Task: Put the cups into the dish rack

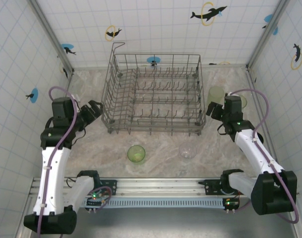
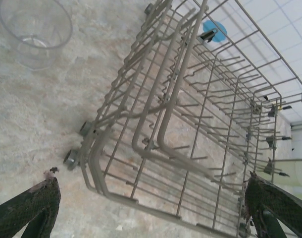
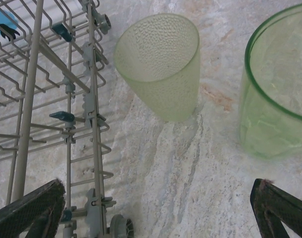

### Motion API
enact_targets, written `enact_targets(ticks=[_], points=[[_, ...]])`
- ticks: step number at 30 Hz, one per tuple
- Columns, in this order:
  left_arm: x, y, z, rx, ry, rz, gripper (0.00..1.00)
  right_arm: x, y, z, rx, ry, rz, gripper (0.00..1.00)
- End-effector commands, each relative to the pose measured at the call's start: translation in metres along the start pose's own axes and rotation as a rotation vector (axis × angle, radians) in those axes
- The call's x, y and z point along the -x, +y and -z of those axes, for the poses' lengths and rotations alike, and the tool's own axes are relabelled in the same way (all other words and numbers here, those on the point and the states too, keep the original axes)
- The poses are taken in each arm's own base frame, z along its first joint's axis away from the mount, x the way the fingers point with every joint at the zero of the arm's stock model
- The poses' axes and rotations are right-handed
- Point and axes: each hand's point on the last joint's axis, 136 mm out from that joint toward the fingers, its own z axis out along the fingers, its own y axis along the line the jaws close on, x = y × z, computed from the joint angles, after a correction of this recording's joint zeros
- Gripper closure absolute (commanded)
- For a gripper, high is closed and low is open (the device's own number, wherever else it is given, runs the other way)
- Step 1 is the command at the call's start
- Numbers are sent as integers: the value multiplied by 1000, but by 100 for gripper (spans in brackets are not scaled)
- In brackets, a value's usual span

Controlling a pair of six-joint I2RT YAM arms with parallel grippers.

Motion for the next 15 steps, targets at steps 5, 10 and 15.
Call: enact_targets(ticks=[5,10,15], points=[[-35,6,13,-34,72,18,2,19,16,22,7,-15,-25,1],[-65,18,1,-49,140,15,2,24,21,35,9,-36,-41,1],[-86,22,-6,-69,206,-18,2,23,24,40,15,-34,-44,1]])
